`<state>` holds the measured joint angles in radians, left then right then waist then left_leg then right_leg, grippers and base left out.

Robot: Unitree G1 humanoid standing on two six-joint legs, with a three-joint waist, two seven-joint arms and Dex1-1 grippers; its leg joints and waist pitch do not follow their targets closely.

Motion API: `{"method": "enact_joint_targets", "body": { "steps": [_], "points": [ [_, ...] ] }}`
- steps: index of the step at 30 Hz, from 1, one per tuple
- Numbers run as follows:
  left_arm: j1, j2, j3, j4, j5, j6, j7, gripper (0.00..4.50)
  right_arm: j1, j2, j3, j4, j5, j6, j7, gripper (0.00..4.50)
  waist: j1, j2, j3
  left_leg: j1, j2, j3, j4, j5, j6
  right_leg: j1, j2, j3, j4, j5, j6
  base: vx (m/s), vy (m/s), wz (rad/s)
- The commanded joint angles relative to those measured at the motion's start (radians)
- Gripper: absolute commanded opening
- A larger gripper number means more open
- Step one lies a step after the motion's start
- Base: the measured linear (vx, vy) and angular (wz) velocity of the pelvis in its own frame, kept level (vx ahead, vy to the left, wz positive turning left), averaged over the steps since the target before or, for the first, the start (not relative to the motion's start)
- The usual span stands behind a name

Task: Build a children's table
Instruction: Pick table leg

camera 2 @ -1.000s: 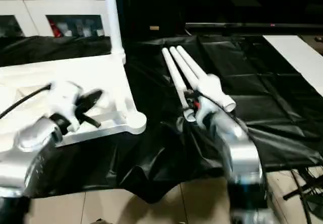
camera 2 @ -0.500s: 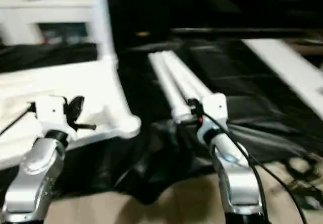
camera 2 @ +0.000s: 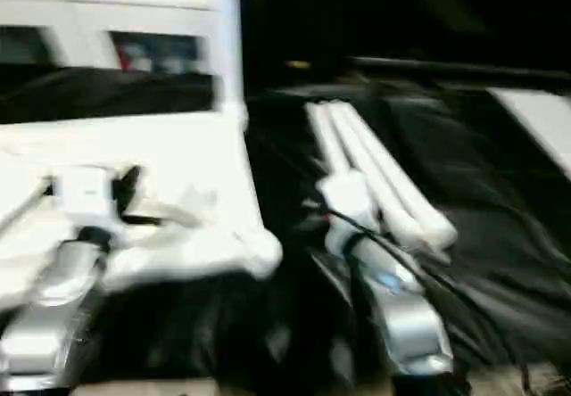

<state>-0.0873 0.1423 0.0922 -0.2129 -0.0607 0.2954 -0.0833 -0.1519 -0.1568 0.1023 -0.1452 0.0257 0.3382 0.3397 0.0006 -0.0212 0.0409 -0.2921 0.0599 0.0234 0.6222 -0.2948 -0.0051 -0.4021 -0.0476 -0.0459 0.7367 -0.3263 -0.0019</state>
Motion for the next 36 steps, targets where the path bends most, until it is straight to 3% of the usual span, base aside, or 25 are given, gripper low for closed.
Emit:
{"method": "enact_joint_targets", "body": {
  "steps": [1,2,3,4,5,6,7,8,9,10,11,12,13,14,16,17,21,22,24,26,27,33,36],
  "points": [
    [-0.001,-0.023,-0.014,-0.002,-0.016,0.017,-0.001,0.00,0.010,-0.003,-0.041,0.008,0.020,0.007,0.003,0.03,-0.011,-0.021,-0.046,0.047,0.104,-0.012,-0.081,0.104,0.376,-0.001,-0.061,0.074,-0.120,0.195,0.001,0.155,-0.073,0.05],
    [0.002,-0.021,-0.015,0.001,-0.014,0.026,-0.001,0.00,0.013,-0.004,-0.042,0.005,0.024,0.000,0.005,0.03,0.039,-0.071,-0.051,-0.061,-0.026,0.066,0.068,-0.015,0.258,0.124,-0.127,0.203,-0.219,0.106,0.005,0.160,-0.059,0.35],
    [0.006,-0.017,-0.020,0.007,-0.007,0.032,-0.001,0.00,0.017,-0.006,-0.043,0.003,0.032,-0.006,0.006,0.03,0.043,-0.055,-0.049,-0.077,0.013,0.038,0.094,0.033,0.142,0.138,-0.172,0.231,-0.193,0.297,-0.107,0.160,-0.059,0.35],
    [0.006,-0.017,-0.020,0.007,-0.007,0.032,-0.001,0.00,0.017,-0.006,-0.043,0.003,0.032,-0.006,0.006,0.03,0.039,-0.057,-0.055,-0.089,0.020,0.030,0.082,0.124,0.086,0.146,-0.149,0.206,-0.154,0.523,-0.114,0.146,-0.047,0.27],
    [0.008,-0.018,-0.020,0.009,-0.007,0.035,-0.002,0.00,0.017,-0.007,-0.044,0.003,0.035,0.000,0.005,0.03,0.044,-0.040,-0.062,-0.093,0.031,0.032,0.052,0.240,0.009,0.154,-0.124,0.163,-0.115,0.938,-0.103,0.080,-0.035,0.01],
    [0.012,-0.019,-0.021,0.009,-0.011,0.035,-0.006,0.00,0.015,-0.009,-0.044,0.008,0.033,0.007,0.001,0.03,0.046,-0.015,-0.062,-0.103,0.060,0.034,-0.007,0.345,-0.007,0.136,-0.083,0.127,-0.088,1.162,-0.097,0.080,-0.035,0.01],
    [0.013,-0.019,-0.021,0.009,-0.011,0.035,-0.006,0.00,0.015,-0.009,-0.044,0.008,0.033,0.007,0.001,0.03,0.045,0.007,-0.062,-0.095,0.080,0.034,-0.030,0.378,-0.012,0.120,-0.067,0.104,-0.088,1.139,-0.098,0.000,0.000,0.00],
    [0.017,-0.018,-0.023,0.007,-0.013,0.033,-0.010,0.00,0.013,-0.011,-0.044,0.013,0.030,0.007,-0.002,0.03,0.036,0.027,-0.062,-0.080,0.135,0.021,-0.029,0.367,-0.017,0.098,-0.046,0.078,-0.084,0.892,-0.115,0.000,0.000,0.00],
    [0.018,-0.018,-0.024,0.007,-0.013,0.032,-0.011,0.00,0.013,-0.011,-0.045,0.014,0.031,0.007,-0.003,0.03,0.031,0.030,-0.057,-0.055,0.174,0.011,-0.033,0.298,-0.021,0.076,-0.062,0.074,-0.103,0.609,-0.160,0.000,0.000,0.00],
    [0.022,-0.014,-0.027,0.004,-0.015,0.031,-0.023,0.00,0.012,-0.012,-0.048,0.015,0.034,0.010,-0.005,0.03,0.029,0.030,-0.053,-0.051,0.176,0.021,-0.043,0.192,-0.025,0.081,-0.076,0.074,-0.127,0.427,-0.212,0.000,0.000,0.00],
    [0.023,-0.011,-0.029,0.003,-0.014,0.030,-0.028,0.00,0.012,-0.012,-0.050,0.016,0.034,0.010,-0.005,0.03,0.032,0.030,-0.045,-0.050,0.174,0.029,-0.050,0.124,-0.028,0.078,-0.081,0.076,-0.137,0.355,-0.231,0.000,0.000,0.00],
    [0.024,-0.005,-0.032,0.003,-0.013,0.029,-0.036,0.00,0.011,-0.012,-0.052,0.018,0.033,0.010,-0.006,0.03,0.035,0.018,-0.036,-0.051,0.167,0.051,-0.060,-0.004,-0.036,0.081,-0.086,0.084,-0.155,0.232,-0.248,0.000,0.000,0.00],
    [0.025,-0.002,-0.034,0.003,-0.012,0.029,-0.041,0.00,0.011,-0.013,-0.052,0.019,0.033,0.010,-0.007,0.03,0.036,0.014,-0.033,-0.050,0.164,0.060,-0.065,-0.049,-0.037,0.082,-0.087,0.086,-0.162,0.169,-0.248,0.000,0.000,0.00],
    [0.024,0.009,-0.037,0.003,-0.015,0.033,-0.051,0.00,0.010,-0.011,-0.055,0.022,0.031,0.017,-0.013,0.03,0.038,0.007,-0.023,-0.044,0.162,0.080,-0.078,-0.153,-0.043,0.073,-0.089,0.090,-0.182,-0.036,-0.227,-0.051,0.013,0.11],
    [0.018,0.028,-0.042,0.008,-0.015,0.031,-0.071,0.00,0.004,-0.013,-0.051,0.028,0.022,0.020,-0.018,0.03,0.036,0.006,-0.014,-0.038,0.162,0.084,-0.086,-0.220,-0.052,0.064,-0.092,0.090,-0.195,-0.183,-0.202,-0.025,0.006,0.06],
    [0.015,0.034,-0.041,0.011,-0.016,0.029,-0.078,0.00,0.001,-0.014,-0.049,0.032,0.019,0.019,-0.020,0.03,0.034,0.010,-0.018,-0.039,0.165,0.083,-0.089,-0.240,-0.067,0.060,-0.095,0.091,-0.199,-0.257,-0.171,0.000,0.000,0.00],
    [0.010,0.067,-0.045,0.014,-0.035,0.026,-0.136,0.00,-0.005,-0.011,-0.048,0.040,0.018,0.025,-0.029,0.03,0.032,0.016,-0.024,-0.050,0.166,0.081,-0.093,-0.192,-0.067,0.062,-0.092,0.089,-0.188,-0.143,-0.171,0.000,0.000,0.00],
    [0.011,0.075,-0.049,0.013,-0.047,0.019,-0.162,0.00,-0.009,-0.011,-0.052,0.042,0.018,0.040,-0.035,0.03,0.032,0.020,-0.025,-0.051,0.164,0.083,-0.092,-0.183,-0.066,0.062,-0.092,0.090,-0.187,-0.119,-0.174,0.000,0.000,0.00],
    [0.018,0.104,-0.076,0.002,-0.069,-0.012,-0.244,0.00,-0.028,-0.008,-0.076,0.055,0.029,0.093,-0.053,0.03,0.034,0.018,-0.028,-0.055,0.162,0.085,-0.088,-0.137,-0.053,0.066,-0.093,0.092,-0.184,-0.071,-0.183,0.000,0.000,0.00],
    [0.018,0.120,-0.091,0.000,-0.093,-0.016,-0.299,0.00,-0.046,-0.003,-0.101,0.063,0.063,0.138,-0.047,0.36,0.036,0.020,-0.032,-0.057,0.161,0.086,-0.087,-0.097,-0.046,0.069,-0.091,0.091,-0.178,-0.019,-0.196,0.000,0.000,0.00],
    [0.016,0.124,-0.094,0.001,-0.105,-0.012,-0.318,0.33,-0.053,-0.001,-0.112,0.064,0.080,0.156,-0.041,0.39,0.035,0.020,-0.033,-0.059,0.162,0.087,-0.085,-0.070,-0.043,0.072,-0.090,0.089,-0.172,0.029,-0.205,0.000,0.000,0.00],
    [-0.022,0.172,-0.131,0.036,-0.162,0.039,-0.459,0.75,-0.140,-0.056,-0.141,0.086,0.057,0.268,-0.063,0.90,0.035,0.022,-0.042,-0.064,0.157,0.095,-0.075,0.050,-0.030,0.080,-0.085,0.085,-0.157,0.205,-0.226,0.000,0.000,0.00],
    [-0.015,0.209,-0.172,0.023,-0.195,0.053,-0.559,0.95,-0.201,-0.091,-0.175,0.088,0.051,0.362,-0.083,1.20,0.036,0.023,-0.042,-0.062,0.159,0.098,-0.076,0.058,-0.031,0.078,-0.083,0.083,-0.155,0.218,-0.229,0.000,0.000,0.00]
  ]
}}
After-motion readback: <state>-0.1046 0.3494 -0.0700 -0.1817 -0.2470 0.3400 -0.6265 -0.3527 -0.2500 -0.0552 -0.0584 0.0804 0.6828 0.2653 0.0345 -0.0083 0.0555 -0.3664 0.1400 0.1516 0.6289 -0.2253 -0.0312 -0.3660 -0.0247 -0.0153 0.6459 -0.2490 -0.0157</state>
